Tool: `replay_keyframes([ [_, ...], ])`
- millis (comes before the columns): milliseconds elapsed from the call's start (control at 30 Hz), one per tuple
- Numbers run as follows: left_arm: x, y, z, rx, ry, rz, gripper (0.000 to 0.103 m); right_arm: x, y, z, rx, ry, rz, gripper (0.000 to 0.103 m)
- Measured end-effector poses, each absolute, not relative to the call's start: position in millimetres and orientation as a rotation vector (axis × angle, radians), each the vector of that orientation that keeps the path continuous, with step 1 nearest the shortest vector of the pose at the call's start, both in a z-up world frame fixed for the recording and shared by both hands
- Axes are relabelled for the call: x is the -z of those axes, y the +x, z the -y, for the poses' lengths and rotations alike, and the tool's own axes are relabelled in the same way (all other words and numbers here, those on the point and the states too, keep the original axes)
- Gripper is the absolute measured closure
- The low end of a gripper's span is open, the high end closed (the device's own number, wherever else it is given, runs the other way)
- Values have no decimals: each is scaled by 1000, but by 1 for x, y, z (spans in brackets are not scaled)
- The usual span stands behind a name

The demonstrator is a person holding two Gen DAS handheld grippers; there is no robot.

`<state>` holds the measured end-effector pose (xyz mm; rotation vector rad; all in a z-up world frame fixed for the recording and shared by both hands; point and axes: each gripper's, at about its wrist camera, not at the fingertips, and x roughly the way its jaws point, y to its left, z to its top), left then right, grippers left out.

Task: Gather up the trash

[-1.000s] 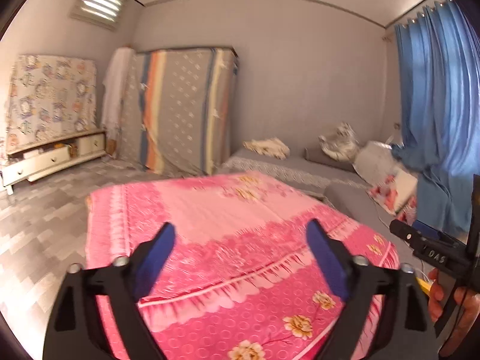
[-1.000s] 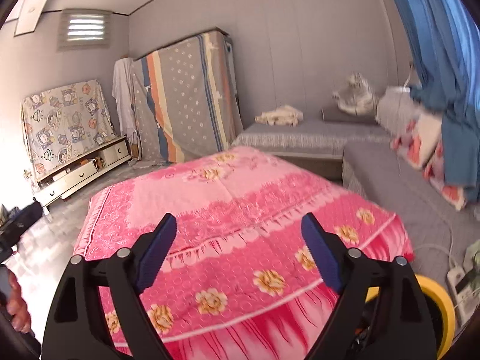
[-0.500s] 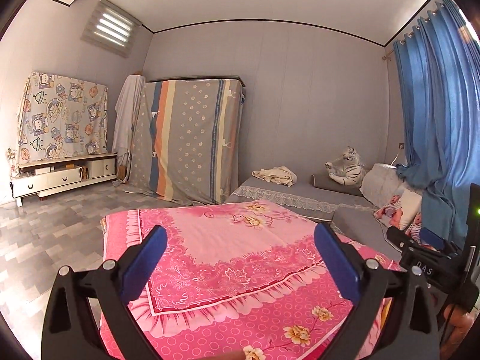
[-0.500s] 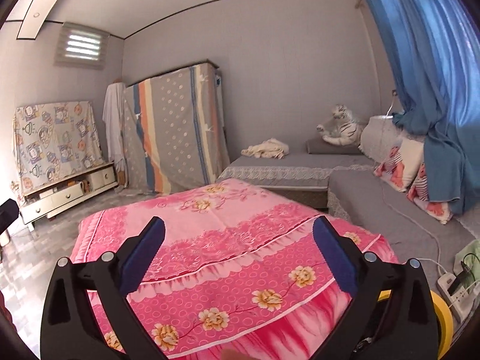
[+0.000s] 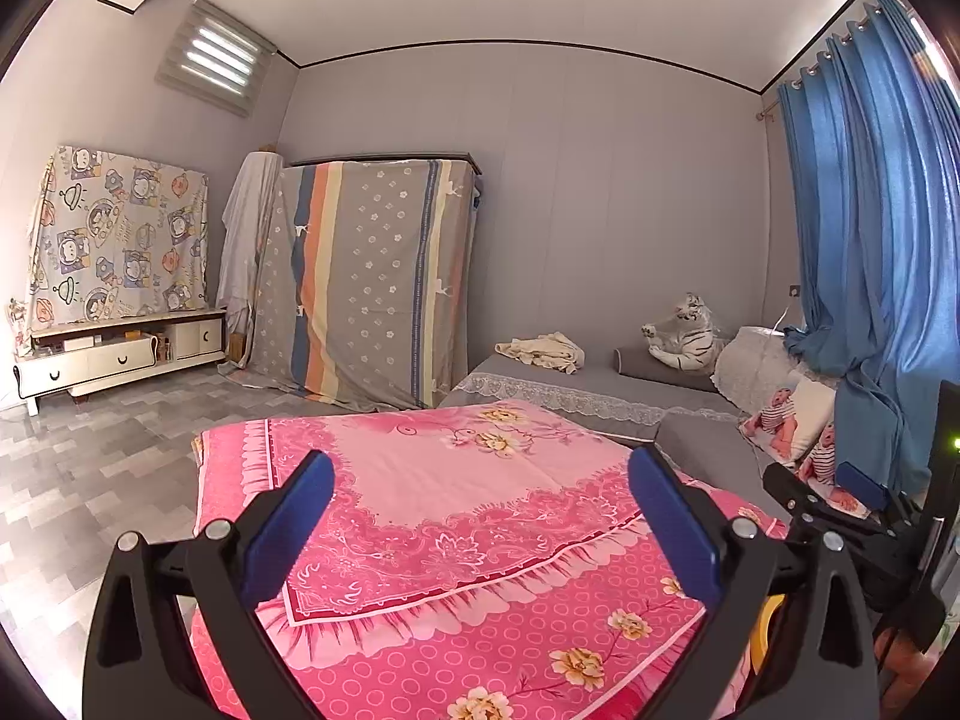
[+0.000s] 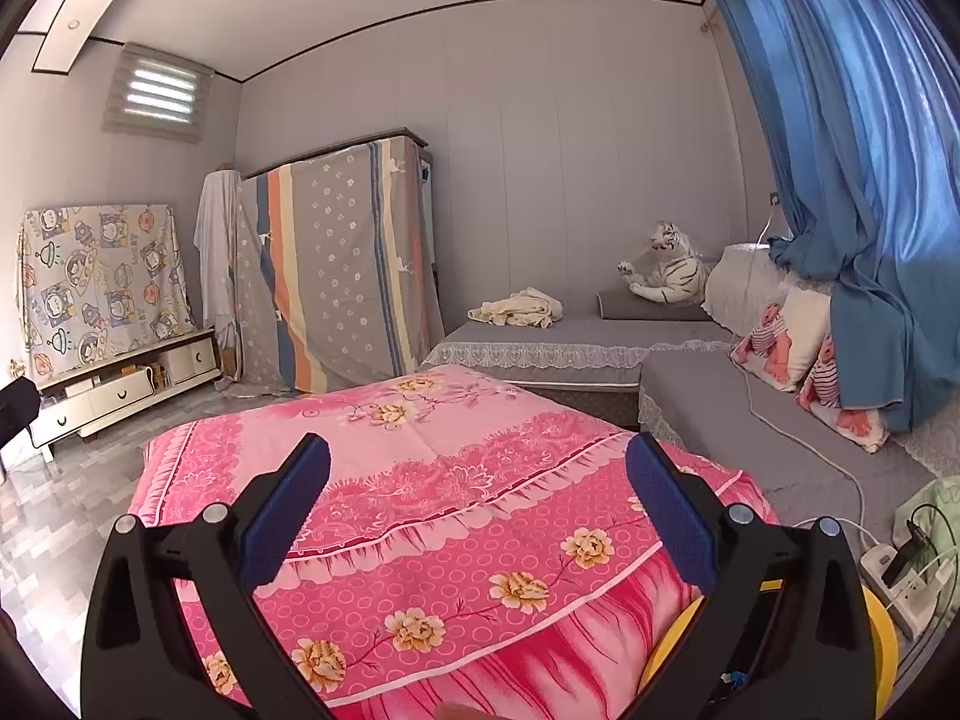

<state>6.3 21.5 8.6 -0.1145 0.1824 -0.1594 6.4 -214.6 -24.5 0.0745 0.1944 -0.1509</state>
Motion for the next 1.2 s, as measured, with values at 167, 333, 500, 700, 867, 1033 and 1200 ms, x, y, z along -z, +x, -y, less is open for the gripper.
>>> replay_keyframes([
  [167,-5,7,-19,167,-115,-189,8,26,9,218,150,88,-208,9],
  [333,-5,6,-18,173,-116,-186,8,28,11,222,156,95,-214,9],
  [500,-4,8,-18,180,-117,-188,8,29,12,223,157,100,-218,9],
  [700,-4,8,-16,187,-121,-188,8,30,13,222,158,101,-220,9],
  [867,-4,7,-15,189,-117,-180,8,32,13,221,162,103,-222,9],
  [1033,-3,8,-16,194,-119,-180,8,32,14,221,162,104,-228,9],
  [1200,-3,9,-15,201,-120,-187,8,32,15,222,162,111,-231,9],
])
